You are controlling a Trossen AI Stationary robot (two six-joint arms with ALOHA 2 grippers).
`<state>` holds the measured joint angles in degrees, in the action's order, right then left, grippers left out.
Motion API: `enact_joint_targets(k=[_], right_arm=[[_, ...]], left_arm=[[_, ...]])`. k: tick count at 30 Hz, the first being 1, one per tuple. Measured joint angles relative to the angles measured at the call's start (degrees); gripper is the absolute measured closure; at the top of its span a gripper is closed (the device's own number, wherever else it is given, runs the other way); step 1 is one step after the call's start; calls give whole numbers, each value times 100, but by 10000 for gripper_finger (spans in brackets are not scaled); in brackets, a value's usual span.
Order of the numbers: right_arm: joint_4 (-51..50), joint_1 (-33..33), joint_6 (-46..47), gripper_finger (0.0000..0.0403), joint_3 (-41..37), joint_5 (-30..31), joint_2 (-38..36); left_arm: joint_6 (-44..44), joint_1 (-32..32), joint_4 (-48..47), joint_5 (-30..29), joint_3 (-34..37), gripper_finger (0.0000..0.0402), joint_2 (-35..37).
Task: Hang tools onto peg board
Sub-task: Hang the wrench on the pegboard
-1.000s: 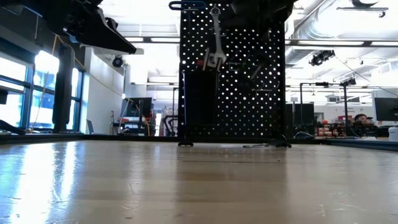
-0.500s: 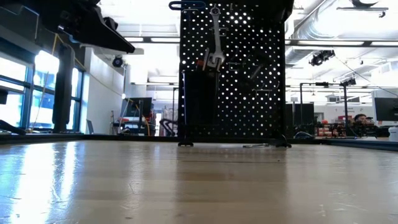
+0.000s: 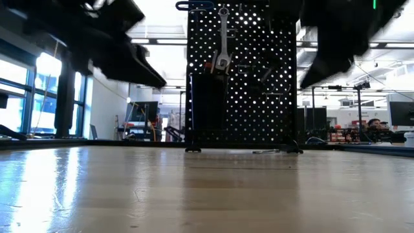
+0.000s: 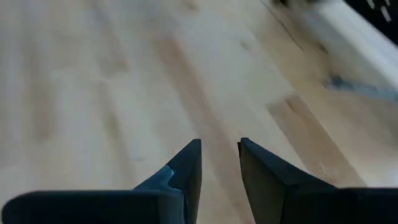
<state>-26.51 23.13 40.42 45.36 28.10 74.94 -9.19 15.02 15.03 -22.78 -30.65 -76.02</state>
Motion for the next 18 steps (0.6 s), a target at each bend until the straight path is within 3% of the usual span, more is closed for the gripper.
enact_joint_targets(k=[5,10,14,18], right_arm=[[1436,-303,705,299,-1337,631,332],[2963,-901,435,299,-2162,1197,530],[3889,-1550,-405,299,-2290,949,691],[4193,-2127,-966,299,-2292,737,872]], left_arm=[[161,-138,1230,177,0,309,-1118],[450,-192,2015,300,0,309,-1838],[612,-194,2327,303,2,309,-2135],[744,-194,2521,321,-2,309,-2218]])
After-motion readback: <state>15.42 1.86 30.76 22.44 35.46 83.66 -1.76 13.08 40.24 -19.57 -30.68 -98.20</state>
